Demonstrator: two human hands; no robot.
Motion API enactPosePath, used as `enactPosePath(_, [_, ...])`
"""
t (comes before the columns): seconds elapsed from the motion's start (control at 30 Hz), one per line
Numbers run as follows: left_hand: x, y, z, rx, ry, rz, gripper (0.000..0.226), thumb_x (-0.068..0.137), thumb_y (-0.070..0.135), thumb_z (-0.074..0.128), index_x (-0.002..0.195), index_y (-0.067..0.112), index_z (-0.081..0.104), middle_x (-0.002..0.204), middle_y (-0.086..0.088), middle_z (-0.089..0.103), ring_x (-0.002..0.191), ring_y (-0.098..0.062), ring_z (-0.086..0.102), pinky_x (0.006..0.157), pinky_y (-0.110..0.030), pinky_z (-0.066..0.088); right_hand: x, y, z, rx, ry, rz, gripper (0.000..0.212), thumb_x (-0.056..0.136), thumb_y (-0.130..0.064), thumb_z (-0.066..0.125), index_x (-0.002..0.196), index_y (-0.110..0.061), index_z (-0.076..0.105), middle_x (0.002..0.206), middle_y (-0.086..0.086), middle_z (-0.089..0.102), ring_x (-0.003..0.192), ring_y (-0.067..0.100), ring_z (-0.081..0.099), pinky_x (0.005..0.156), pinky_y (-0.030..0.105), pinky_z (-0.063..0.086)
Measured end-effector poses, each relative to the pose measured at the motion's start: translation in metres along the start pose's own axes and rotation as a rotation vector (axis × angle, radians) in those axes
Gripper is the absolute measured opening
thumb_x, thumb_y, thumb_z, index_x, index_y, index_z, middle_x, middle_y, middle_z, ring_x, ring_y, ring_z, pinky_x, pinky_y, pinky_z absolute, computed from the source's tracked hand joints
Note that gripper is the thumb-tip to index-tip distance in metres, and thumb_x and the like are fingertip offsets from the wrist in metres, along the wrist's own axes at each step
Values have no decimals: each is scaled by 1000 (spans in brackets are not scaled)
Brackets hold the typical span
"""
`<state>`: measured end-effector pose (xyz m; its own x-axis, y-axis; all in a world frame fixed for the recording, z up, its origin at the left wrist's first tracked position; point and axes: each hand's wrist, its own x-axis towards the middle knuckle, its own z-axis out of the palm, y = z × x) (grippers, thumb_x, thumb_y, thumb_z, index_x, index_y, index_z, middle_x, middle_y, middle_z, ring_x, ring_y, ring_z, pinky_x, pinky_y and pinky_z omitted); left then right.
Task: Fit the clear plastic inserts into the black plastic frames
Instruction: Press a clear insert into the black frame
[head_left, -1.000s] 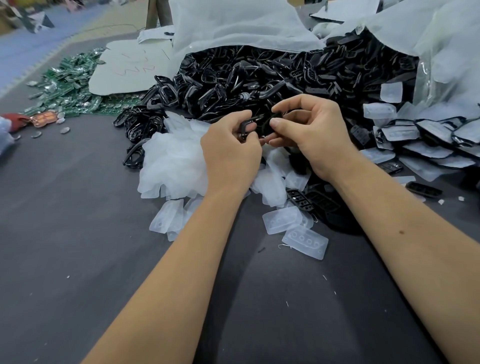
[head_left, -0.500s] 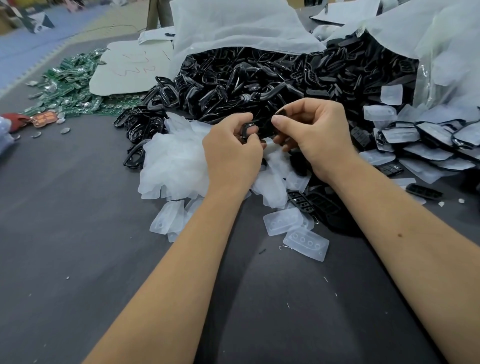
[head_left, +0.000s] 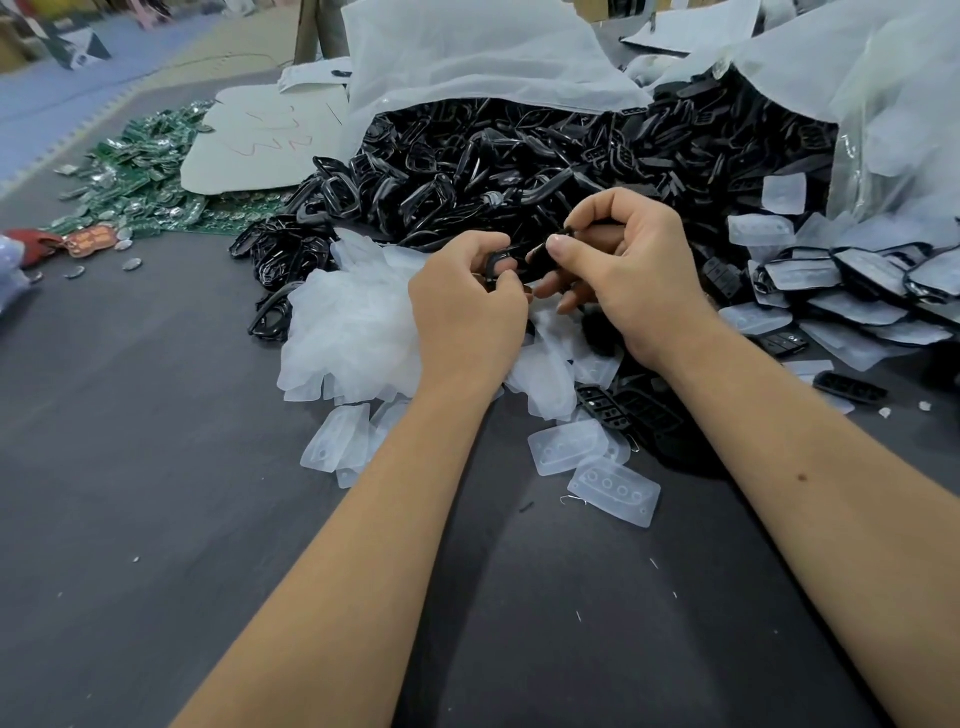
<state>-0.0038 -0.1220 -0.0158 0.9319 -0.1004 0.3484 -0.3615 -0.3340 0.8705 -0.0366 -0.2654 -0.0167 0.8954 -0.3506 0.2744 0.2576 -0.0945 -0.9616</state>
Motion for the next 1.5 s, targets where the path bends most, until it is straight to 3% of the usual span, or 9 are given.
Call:
enactPosePath(0.17, [-1, 3, -1, -88, -23, -58, 36, 90, -5, 57, 115, 14, 76, 100, 5, 74, 92, -17, 75, 90, -37, 61, 1, 1, -1, -61, 19, -16, 10, 93, -7, 76, 87, -7, 69, 64, 1, 70, 54, 14, 67, 48, 22, 51])
enactPosePath(0.3, [0, 3, -3, -141, -69, -80, 48, 88, -14, 50, 120, 12, 75, 101, -2, 74, 83, -14, 78, 79, -21, 61, 0, 1, -1, -70, 59, -29, 9, 89, -8, 82, 88, -6, 73, 65, 3, 70, 49, 13, 64, 45, 21, 49])
enactPosePath(0.5, [-1, 3, -4, -193, -87, -96, 46, 90, -15, 52, 124, 8, 74, 99, -2, 75, 79, -11, 79, 83, -29, 64, 0, 2, 0, -113, 112, -33, 13, 88, -12, 82, 79, -9, 73, 64, 7, 72, 51, 23, 68, 40, 25, 45])
enactPosePath(0.77, [-4, 6, -4, -142, -79, -90, 44, 90, -11, 54, 123, 11, 75, 110, -1, 76, 83, -10, 78, 84, -37, 64, 2, 4, 0, -196, 94, -32, 13, 87, -18, 83, 79, -9, 76, 67, 9, 74, 44, 22, 64, 39, 23, 43])
enactPosePath(0.97, [-3, 5, -5, -178, -94, -82, 38, 93, -12, 57, 120, 7, 75, 105, -1, 76, 76, -10, 78, 77, -26, 64, 2, 5, 1, -271, 97, -17, 16, 86, -21, 84, 78, -11, 75, 64, 6, 74, 44, 19, 66, 39, 22, 43])
enactPosePath(1.17, [0, 0, -3, -289, -66, -142, 36, 95, -15, 56, 120, 4, 73, 102, -9, 73, 73, -18, 79, 74, -28, 64, 6, 10, 1, -416, 187, -26, 24, 79, -35, 89, 73, -22, 70, 65, -3, 72, 53, 7, 64, 54, 23, 49])
enactPosePath(1.23, [1, -1, -3, -317, -50, -156, 34, 95, -14, 57, 118, 4, 73, 103, -13, 75, 72, -19, 79, 73, -27, 63, 6, 11, 0, -387, 196, -9, 28, 77, -36, 90, 78, -22, 67, 69, -3, 71, 56, 10, 64, 53, 25, 48])
enactPosePath(1.37, [3, -3, -5, -384, -66, -149, 33, 94, -13, 58, 107, 11, 76, 96, -10, 78, 74, -21, 79, 73, -27, 62, 8, 11, -2, -83, 43, 64, 23, 87, -19, 83, 102, -12, 66, 73, 4, 74, 58, 21, 71, 46, 26, 47])
enactPosePath(1.5, [3, -5, -4, -401, -82, -114, 27, 93, -9, 61, 103, 10, 78, 89, -2, 78, 75, -18, 79, 77, -33, 65, 9, 10, -4, 0, -8, 71, 14, 89, -12, 81, 97, -5, 71, 73, 10, 76, 59, 21, 71, 48, 24, 49])
